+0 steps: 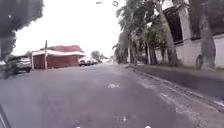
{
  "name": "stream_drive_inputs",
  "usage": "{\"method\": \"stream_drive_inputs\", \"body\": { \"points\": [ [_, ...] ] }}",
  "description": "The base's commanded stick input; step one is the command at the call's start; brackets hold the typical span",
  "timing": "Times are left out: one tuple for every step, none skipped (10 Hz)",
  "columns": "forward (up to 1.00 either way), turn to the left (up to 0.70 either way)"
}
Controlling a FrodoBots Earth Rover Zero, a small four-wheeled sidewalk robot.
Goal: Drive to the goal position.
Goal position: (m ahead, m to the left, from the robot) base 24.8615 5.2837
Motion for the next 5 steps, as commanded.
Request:
{"method": "stream_drive_inputs", "body": {
  "points": [
    [1.0,0.0],
    [1.0,0.0],
    [1.0,0.0],
    [1.0,0.0],
    [1.0,0.0]
  ]
}}
